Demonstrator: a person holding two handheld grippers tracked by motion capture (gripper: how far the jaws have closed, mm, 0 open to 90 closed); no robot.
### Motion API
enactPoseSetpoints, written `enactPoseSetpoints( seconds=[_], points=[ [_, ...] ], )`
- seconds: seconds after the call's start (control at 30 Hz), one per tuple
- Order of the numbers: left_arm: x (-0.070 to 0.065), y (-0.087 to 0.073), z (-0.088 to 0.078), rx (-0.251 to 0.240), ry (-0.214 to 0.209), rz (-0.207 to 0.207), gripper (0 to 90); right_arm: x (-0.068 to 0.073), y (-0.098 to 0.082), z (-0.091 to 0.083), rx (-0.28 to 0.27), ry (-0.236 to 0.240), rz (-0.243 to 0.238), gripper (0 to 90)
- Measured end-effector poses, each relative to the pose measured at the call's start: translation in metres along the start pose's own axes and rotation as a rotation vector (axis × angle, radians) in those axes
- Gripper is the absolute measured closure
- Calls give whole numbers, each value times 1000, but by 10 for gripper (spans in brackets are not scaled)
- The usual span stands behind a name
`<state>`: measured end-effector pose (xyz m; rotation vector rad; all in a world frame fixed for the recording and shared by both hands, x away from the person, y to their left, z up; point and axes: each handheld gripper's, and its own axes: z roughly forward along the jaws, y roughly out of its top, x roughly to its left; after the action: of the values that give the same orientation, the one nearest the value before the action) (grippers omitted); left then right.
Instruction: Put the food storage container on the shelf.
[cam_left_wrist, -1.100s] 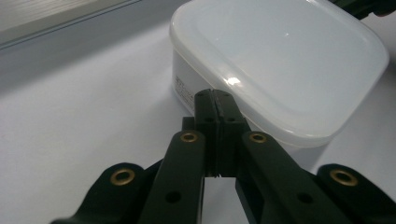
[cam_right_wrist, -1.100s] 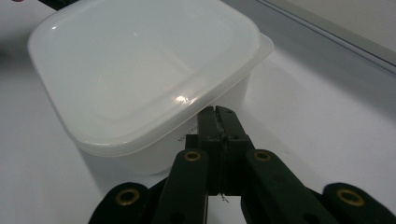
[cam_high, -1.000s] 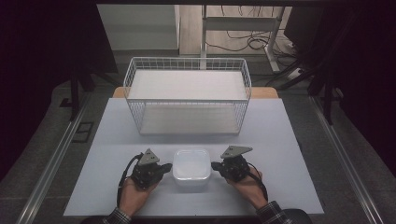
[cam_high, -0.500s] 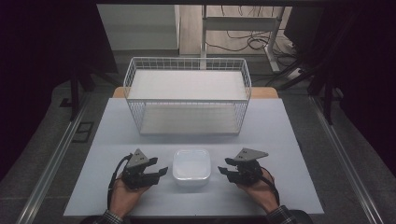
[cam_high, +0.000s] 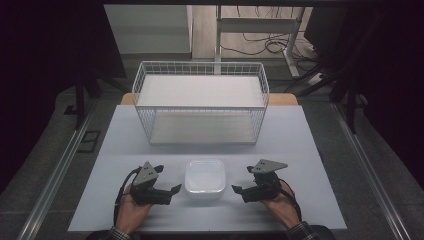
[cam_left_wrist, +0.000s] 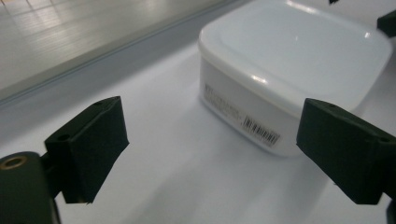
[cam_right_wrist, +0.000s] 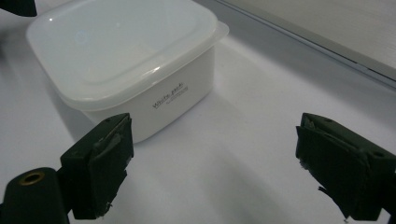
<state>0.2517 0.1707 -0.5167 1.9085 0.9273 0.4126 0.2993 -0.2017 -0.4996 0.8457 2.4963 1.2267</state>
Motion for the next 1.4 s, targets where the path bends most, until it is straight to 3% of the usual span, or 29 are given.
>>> enactPoseSetpoints(
  seconds=[0.17, 0.27, 0.33, 0.47, 0.6, 0.7, 0.87, 1.03, 1.1, 1.2, 1.3, 1.4],
  points=[
    [1, 7, -2, -4, -31, -40, 82, 1, 6, -2, -34, 25, 6, 101],
    [-1, 12, 1, -19, -98, -61, 84, 5, 12, -1, -46, 35, 40, 86],
    [-4, 16, 4, -22, -117, -58, 73, 8, 15, -1, -51, 46, 50, 53],
    [-9, 23, 12, -1, -135, -33, 50, 18, 23, 5, -32, 42, 29, 15],
    [-11, 28, 22, 24, -160, -31, 37, 20, 28, 12, -15, 67, 52, 16],
    [-12, 29, 31, 46, -164, -44, 41, 23, 33, 15, -20, 65, 47, 17],
    [-9, 29, 43, 68, -181, -69, 51, 23, 39, 25, 6, 76, 97, 55],
    [-3, 24, 50, 87, -248, -123, 41, 19, 35, 40, 27, 102, 143, 55],
    [-2, 23, 50, 88, -288, -131, 96, 16, 33, 43, 36, 140, 179, 89],
    [-5, 24, 45, 106, -291, -153, 165, 14, 33, 43, 52, 206, 206, 162],
    [-6, 24, 38, 117, -280, -173, 271, 18, 33, 38, 64, 176, 197, 206],
    [-5, 21, 29, 112, -279, -191, 394, 20, 33, 27, 68, 162, 205, 358]
  ],
)
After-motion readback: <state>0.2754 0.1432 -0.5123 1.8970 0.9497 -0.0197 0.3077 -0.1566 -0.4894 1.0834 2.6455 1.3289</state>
